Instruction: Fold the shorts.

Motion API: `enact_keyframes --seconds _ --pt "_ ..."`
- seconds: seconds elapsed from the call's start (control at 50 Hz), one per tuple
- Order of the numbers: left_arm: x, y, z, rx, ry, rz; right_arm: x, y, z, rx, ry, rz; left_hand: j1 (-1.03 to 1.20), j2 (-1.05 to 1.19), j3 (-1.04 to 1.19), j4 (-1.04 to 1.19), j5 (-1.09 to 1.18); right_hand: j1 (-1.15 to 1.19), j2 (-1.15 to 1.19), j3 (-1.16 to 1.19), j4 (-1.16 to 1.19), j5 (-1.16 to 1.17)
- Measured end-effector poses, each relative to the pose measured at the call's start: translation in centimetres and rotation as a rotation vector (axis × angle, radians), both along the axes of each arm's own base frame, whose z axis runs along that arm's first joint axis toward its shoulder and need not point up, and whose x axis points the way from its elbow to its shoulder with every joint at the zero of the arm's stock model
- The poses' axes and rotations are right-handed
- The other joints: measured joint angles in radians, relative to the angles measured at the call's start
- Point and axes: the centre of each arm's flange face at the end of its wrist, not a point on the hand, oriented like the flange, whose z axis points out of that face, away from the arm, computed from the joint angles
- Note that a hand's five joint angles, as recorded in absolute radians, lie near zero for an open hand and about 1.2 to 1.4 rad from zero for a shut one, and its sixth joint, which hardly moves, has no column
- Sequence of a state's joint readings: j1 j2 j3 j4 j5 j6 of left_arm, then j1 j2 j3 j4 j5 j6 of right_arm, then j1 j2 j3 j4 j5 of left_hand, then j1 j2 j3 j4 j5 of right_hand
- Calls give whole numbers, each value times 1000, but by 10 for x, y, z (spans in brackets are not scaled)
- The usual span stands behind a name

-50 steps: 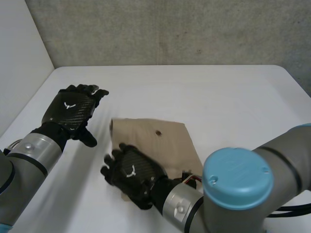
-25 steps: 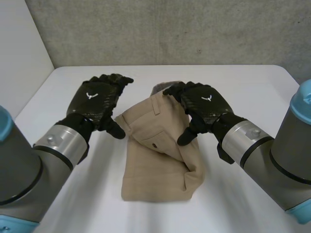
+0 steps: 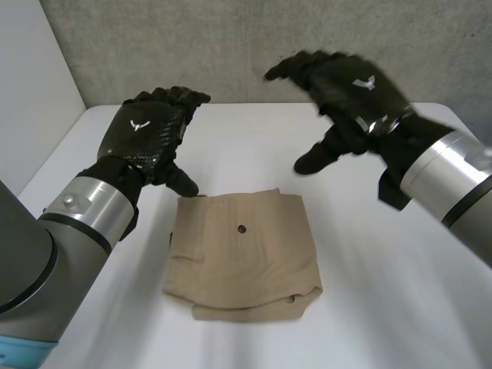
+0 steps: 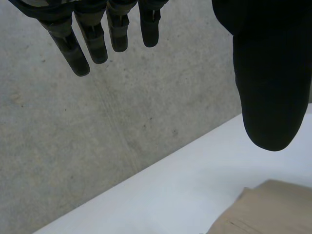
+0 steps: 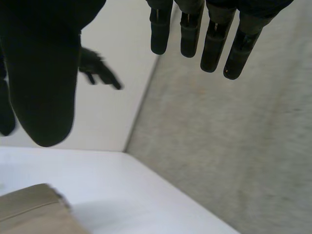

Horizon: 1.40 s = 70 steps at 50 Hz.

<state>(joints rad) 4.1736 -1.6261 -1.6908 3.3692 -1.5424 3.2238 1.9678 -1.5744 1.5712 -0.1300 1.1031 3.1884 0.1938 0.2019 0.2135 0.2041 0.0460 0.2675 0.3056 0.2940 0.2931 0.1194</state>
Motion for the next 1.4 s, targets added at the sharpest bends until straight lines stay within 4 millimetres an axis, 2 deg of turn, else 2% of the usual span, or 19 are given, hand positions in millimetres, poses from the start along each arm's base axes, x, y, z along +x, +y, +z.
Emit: enact_keyframes --seconds 0.12,0.18,0.3,0.4,0.44,0.46,0.48,0.5,0.54,0.7,0.78,0.88,0.94,0.96,1.0,1.02,1.12,1.24,1.4 --pt "-4 -3 0 4 0 -6 -7 -9 5 15 -22 -73 0 0 0 0 0 0 0 0 0 0" --pt "-7 -5 -11 47 -23 -9 -7 -14 -8 80 0 -99 0 0 0 0 0 0 0 0 0 0" --pt "-8 -7 -52 185 -108 23 -1 -21 -53 258 94 -110 0 0 0 0 0 -39 -27 -52 -37 -38" --pt "-1 -9 -99 318 -211 104 13 -22 -112 397 253 -112 0 0 0 0 0 -65 -89 -80 -61 -56" --pt "0 -9 -106 334 -225 114 15 -22 -120 404 277 -113 0 0 0 0 0 -65 -89 -80 -61 -56" --pt "1 -9 -121 365 -254 131 19 -22 -139 415 349 -121 0 0 0 0 0 -65 -89 -80 -61 -56" --pt "1 -9 -121 365 -254 131 19 -22 -139 415 349 -121 0 0 0 0 0 -65 -89 -80 -61 -56" --pt "3 -10 -133 388 -276 142 22 -23 -156 413 413 -133 0 0 0 0 0 -65 -89 -80 -61 -56" --pt "3 -10 -145 409 -296 149 24 -24 -172 403 475 -151 0 0 0 0 0 -65 -89 -80 -61 -56" --pt "3 -11 -159 419 -341 140 24 -32 -191 356 568 -196 -21 0 0 0 0 -76 -89 -80 -61 -66" --pt "1 -9 -153 384 -367 124 25 -34 -183 328 560 -203 -22 0 0 0 0 -76 -89 -80 -61 -66" --pt "-6 -7 -120 272 -354 97 27 -37 -148 249 496 -217 -22 0 0 0 0 -76 -89 -80 -61 -66" --pt "-9 -7 -88 184 -309 94 27 -39 -119 186 438 -234 -22 0 0 0 0 -76 -89 -80 -61 -66" --pt "-11 -9 -62 117 -262 99 26 -41 -96 134 387 -261 -21 0 0 0 0 -76 -89 -80 -61 -66" --pt "-10 -11 -40 65 -223 108 24 -42 -78 95 345 -289 -20 0 0 0 0 -76 -89 -80 -61 -66" --pt "-8 -13 -15 9 -177 123 20 -42 -55 48 290 -331 -19 0 0 0 0 -76 -89 -80 -61 -66" --pt "13 -25 51 -66 -76 199 4 -37 -1 -58 168 -453 -18 0 0 0 0 -76 -89 -80 -61 -66" --pt "39 -35 75 81 3 220 -15 -34 23 -55 189 -528 -18 0 0 0 0 -76 -89 -80 -61 -66" --pt "56 -43 78 221 93 165 -26 -40 24 -19 231 -553 -18 0 0 0 0 -76 -89 -80 -61 -66"
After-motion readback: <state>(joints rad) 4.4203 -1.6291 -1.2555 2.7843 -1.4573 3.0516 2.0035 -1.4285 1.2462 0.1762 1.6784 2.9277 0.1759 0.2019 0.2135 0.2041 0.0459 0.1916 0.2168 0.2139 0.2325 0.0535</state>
